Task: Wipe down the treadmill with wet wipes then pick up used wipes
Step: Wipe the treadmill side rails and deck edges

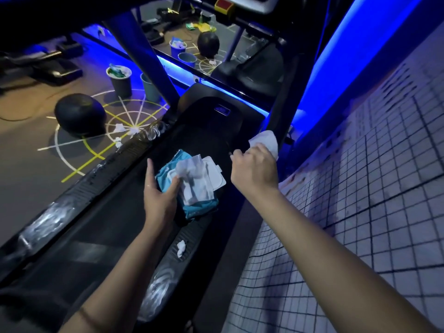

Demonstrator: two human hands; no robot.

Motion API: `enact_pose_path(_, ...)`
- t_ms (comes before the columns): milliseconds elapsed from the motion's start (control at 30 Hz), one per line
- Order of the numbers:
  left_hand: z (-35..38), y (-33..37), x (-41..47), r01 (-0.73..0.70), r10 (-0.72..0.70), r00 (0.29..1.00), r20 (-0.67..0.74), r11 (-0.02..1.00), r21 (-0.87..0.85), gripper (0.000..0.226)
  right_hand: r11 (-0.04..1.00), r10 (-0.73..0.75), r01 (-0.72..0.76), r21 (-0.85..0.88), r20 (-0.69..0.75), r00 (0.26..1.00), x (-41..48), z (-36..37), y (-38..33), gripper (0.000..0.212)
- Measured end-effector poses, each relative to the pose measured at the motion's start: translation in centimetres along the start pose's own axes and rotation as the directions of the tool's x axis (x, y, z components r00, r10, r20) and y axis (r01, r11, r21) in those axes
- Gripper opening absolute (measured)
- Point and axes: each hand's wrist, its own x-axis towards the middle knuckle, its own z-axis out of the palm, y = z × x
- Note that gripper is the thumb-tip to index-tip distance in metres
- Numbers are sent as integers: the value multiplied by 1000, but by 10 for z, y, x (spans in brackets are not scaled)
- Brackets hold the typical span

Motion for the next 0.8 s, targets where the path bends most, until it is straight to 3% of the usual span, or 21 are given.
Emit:
enact_pose_path(100,-6,3,13,-12,12,1000,4,1000,29,84,994,-58,66,-85,95,994,5,-5,-4,14)
enact_pose_path(167,-11,4,20,-38,36,999,26,997,70,85,980,-132,168,-105,283,950,7,-14,-12,9)
enact_pose_path(300,-19,2,31,-55,48,995,90,995,83,83,973,-146,212,-90,472,869,9,5,-51,26)
enact_pose_path(367,-28,-4,37,-45,31,988,148,995,92,85,991,-87,131,-37,571,816,3,27,-74,30)
enact_pose_path(467,-55,-14,50,-29,-4,975,223,989,143,91,946,35,-266,185,757,653,-31,62,-92,35)
enact_pose_path(533,-79,-28,57,2,-45,969,245,985,174,90,796,115,-535,283,797,593,-63,85,-101,27)
enact_pose_path(567,-92,-36,61,13,-58,966,253,984,178,87,667,174,-664,339,795,581,-80,97,-108,24)
enact_pose_path(633,-118,-61,71,61,-106,955,276,984,166,79,305,257,-851,428,823,506,-112,110,-134,23)
enact_pose_path(733,-166,-101,88,117,-188,942,279,961,251,80,-112,320,-922,370,892,319,-146,119,-190,24)
enact_pose_path(800,-196,-136,107,150,-243,929,278,936,320,84,-322,283,-902,286,939,197,-160,136,-231,20)
